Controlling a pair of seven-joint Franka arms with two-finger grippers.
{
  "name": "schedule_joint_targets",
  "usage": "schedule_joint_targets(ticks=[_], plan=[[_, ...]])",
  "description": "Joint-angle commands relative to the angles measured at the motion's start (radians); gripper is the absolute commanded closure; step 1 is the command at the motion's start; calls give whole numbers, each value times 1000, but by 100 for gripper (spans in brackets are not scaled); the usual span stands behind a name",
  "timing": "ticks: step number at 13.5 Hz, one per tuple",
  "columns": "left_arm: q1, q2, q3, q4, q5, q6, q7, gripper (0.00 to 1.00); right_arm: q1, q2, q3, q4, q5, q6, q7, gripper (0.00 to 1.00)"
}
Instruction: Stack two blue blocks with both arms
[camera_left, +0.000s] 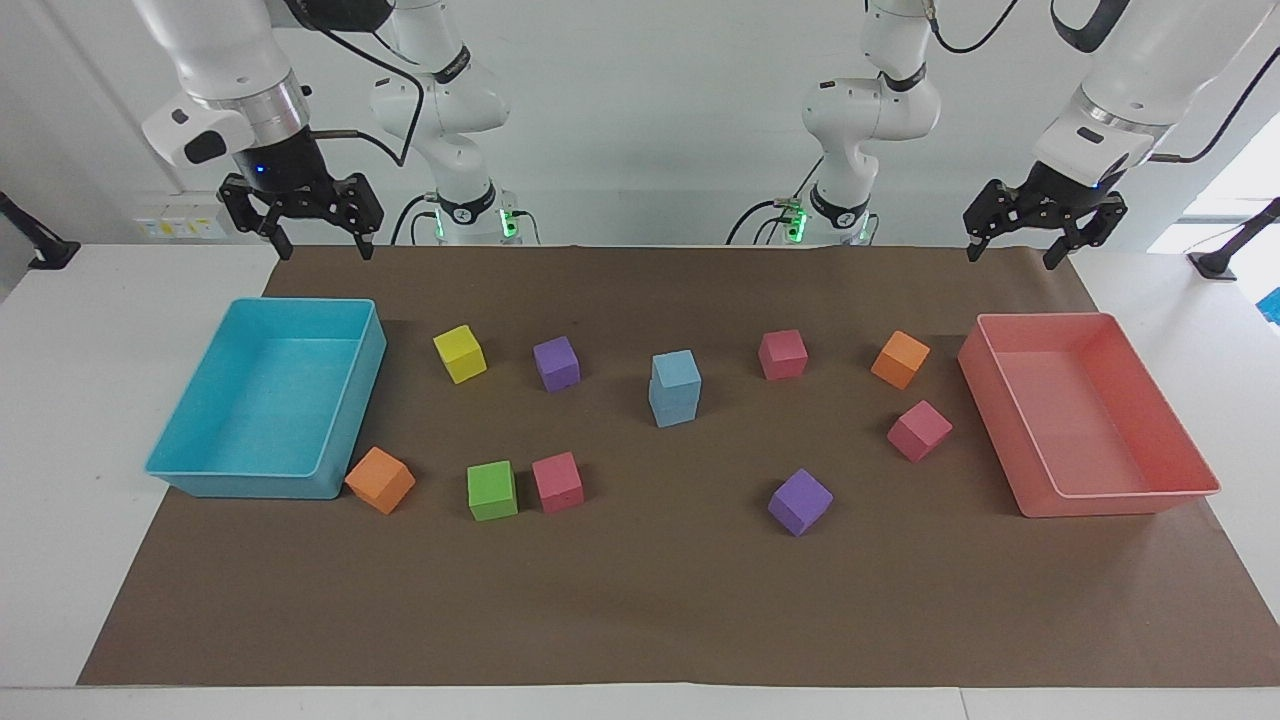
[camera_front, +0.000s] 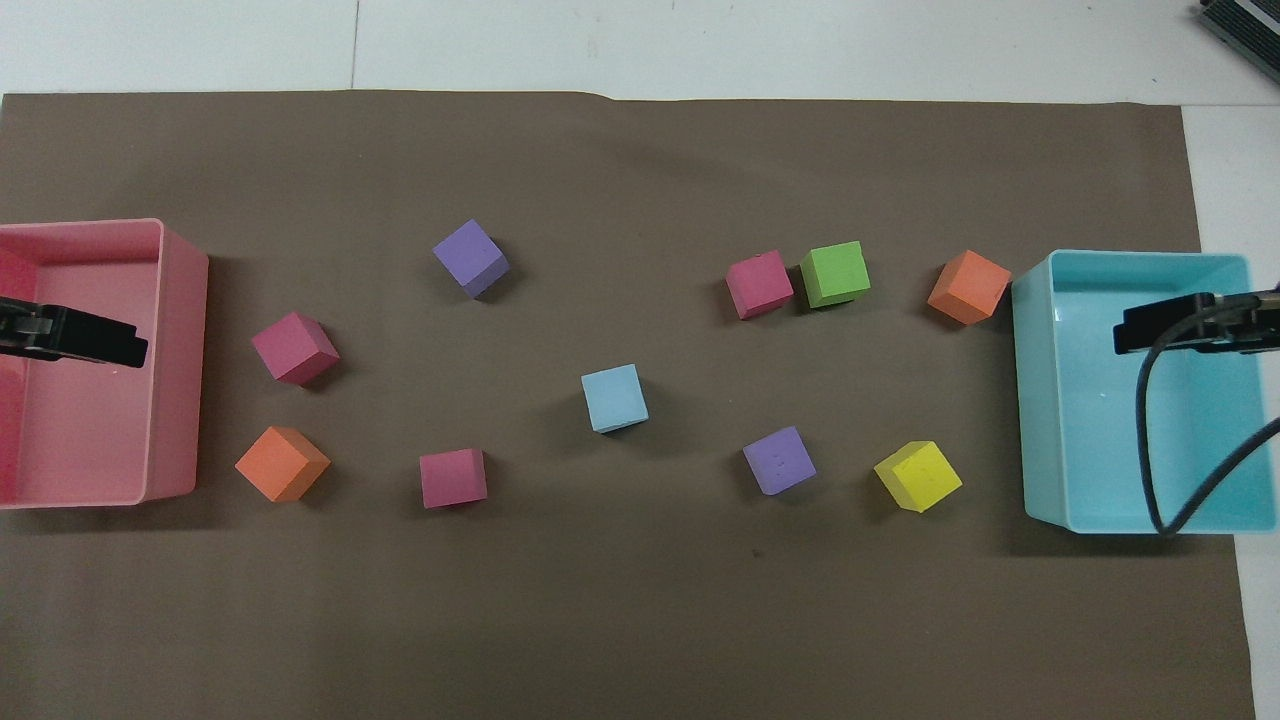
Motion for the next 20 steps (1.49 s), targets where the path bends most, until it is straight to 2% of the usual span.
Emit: schedule_joint_targets(ticks=[1,9,14,16,20], plan=[[15,-28,-7,-35,5,21,6,0,-6,-29,8,-33,-12,-5,23,0],[11,-26,-10,-34,5,21,-57,0,-13,-34,-1,-27,-8,-16,33,0],[14,-26,-10,-34,5,20,-57,0,-13,-34,-4,-17,2,-78,31,0],[14,-26,-10,-34,5,20,-57,0,-19,-34,-7,-17,47,-124,34,0],[14,-26,-10,-32,5,21,-57,0,-38,-37,-16,-28,63,-128,34,0]])
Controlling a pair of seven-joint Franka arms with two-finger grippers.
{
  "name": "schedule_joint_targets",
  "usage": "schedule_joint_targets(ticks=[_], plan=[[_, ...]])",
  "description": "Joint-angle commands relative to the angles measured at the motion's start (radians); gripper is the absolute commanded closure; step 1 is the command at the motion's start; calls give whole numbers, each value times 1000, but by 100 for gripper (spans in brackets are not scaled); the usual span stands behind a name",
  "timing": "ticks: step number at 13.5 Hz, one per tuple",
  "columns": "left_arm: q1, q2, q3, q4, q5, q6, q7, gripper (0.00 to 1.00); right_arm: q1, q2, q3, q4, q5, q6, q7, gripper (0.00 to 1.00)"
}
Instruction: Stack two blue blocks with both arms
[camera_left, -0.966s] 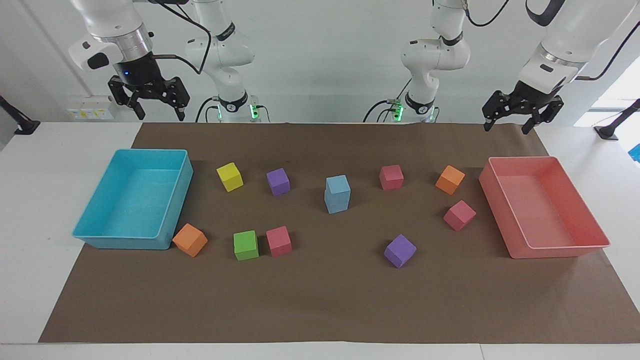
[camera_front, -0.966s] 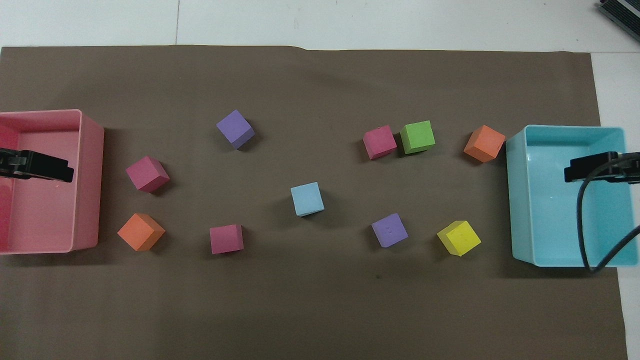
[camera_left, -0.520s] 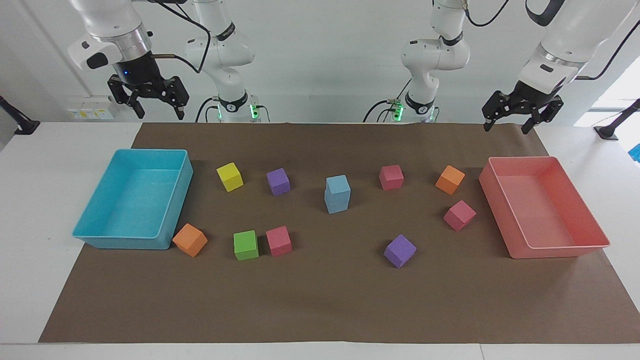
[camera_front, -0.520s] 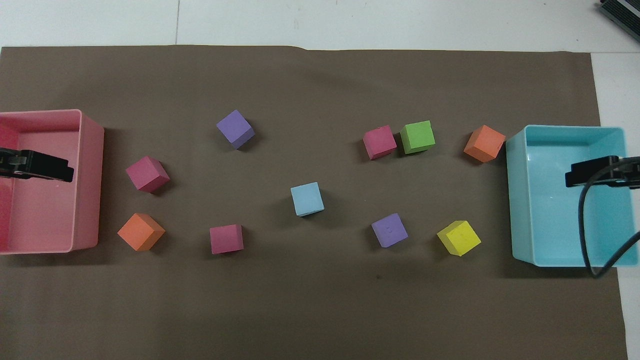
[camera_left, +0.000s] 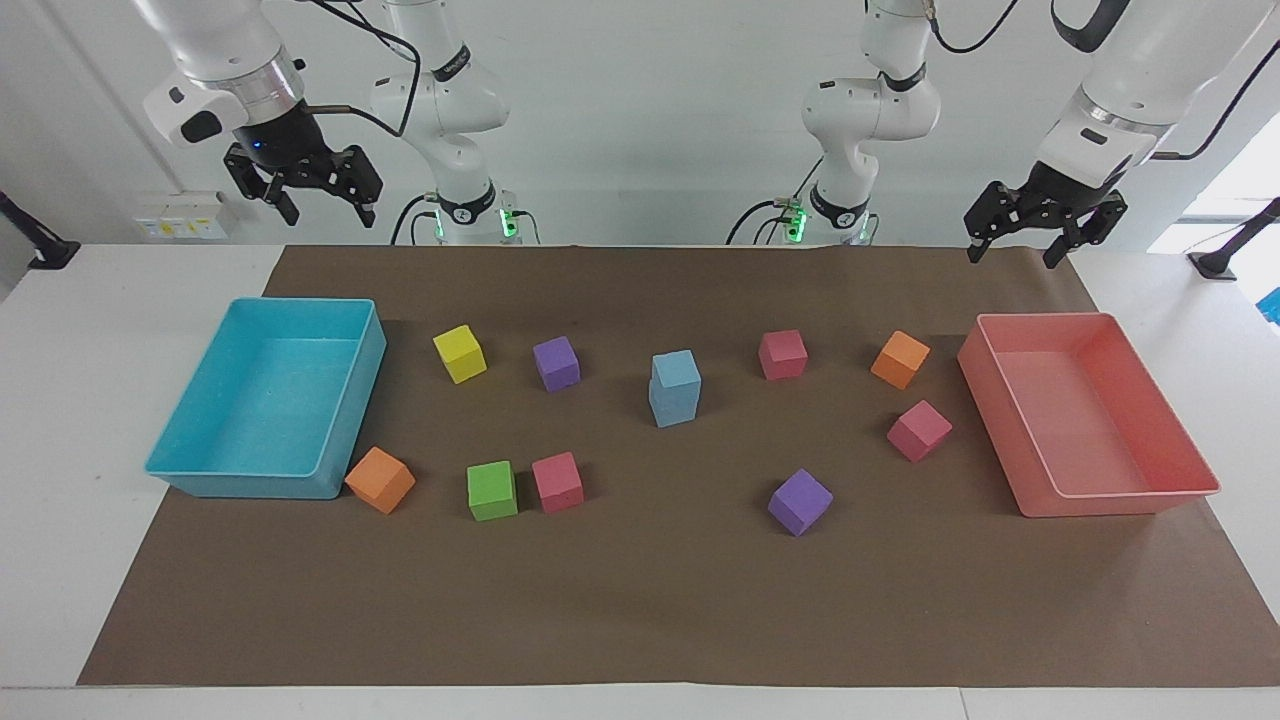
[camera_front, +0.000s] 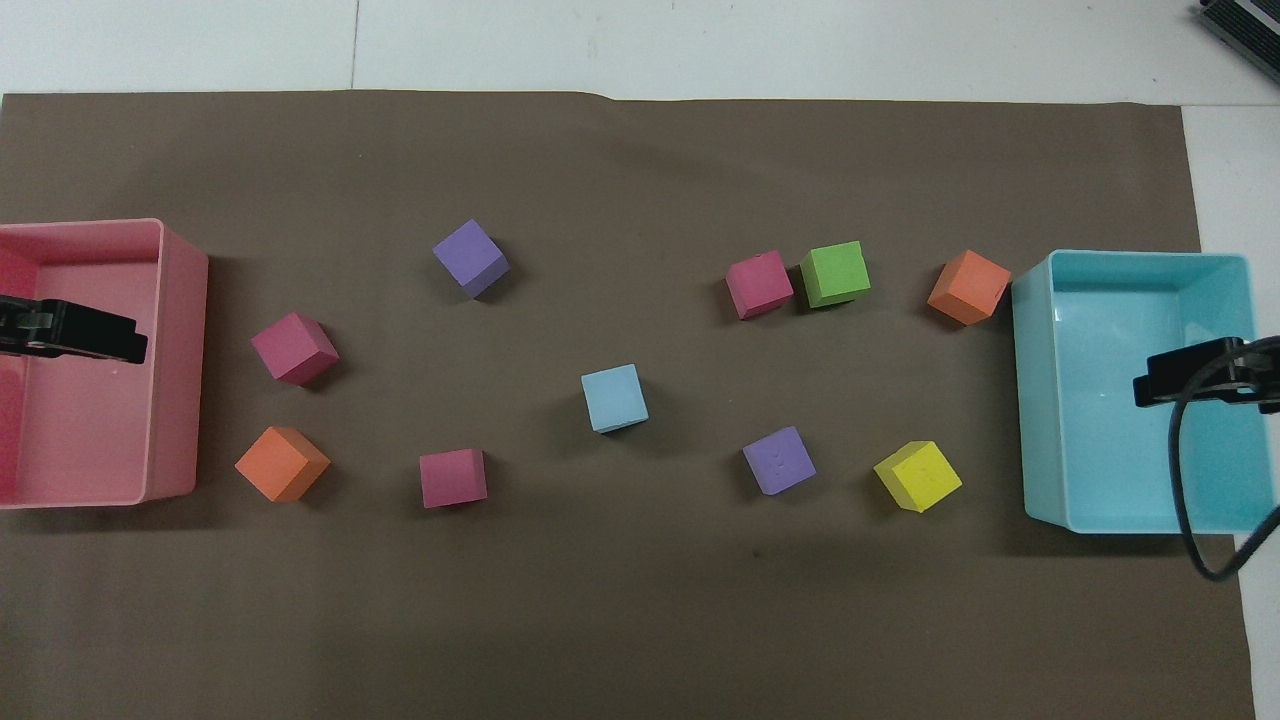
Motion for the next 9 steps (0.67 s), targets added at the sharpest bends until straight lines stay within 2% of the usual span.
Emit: schedule_joint_targets(ticks=[1,9], plan=[[12,-26,-9,-32,5,18,-12,0,-11,-18,4,-17,26,-6,19,0],[10,-26,-9,-34,5,18,-10,0,-10,-15,4,-17,22,39,20,0]])
